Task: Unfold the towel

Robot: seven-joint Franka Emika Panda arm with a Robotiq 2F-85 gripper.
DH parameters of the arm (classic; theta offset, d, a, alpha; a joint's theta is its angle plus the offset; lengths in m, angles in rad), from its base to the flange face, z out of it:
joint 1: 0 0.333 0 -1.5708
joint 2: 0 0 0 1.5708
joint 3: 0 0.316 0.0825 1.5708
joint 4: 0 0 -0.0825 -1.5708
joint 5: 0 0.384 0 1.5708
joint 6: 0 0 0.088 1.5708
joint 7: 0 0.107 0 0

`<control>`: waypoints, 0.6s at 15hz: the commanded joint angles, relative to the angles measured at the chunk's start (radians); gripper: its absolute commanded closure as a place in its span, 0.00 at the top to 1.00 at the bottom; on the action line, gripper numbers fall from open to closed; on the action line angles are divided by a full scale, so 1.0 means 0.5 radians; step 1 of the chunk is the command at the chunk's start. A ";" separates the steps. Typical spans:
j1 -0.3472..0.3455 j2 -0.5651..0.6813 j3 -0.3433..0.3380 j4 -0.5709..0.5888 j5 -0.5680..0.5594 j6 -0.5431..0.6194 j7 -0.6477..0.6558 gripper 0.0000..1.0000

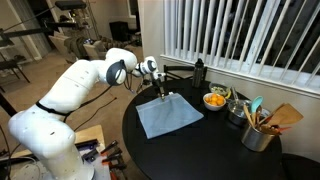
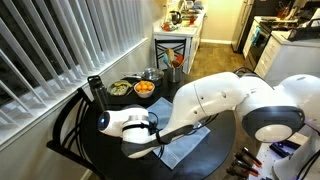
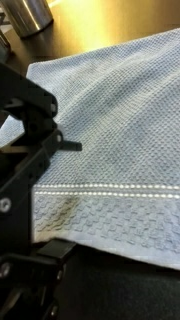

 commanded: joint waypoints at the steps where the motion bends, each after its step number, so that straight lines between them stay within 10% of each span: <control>1: 0.005 0.000 0.001 0.006 0.002 -0.058 -0.026 0.54; 9: 0.008 -0.039 0.016 0.001 0.008 -0.029 -0.041 0.07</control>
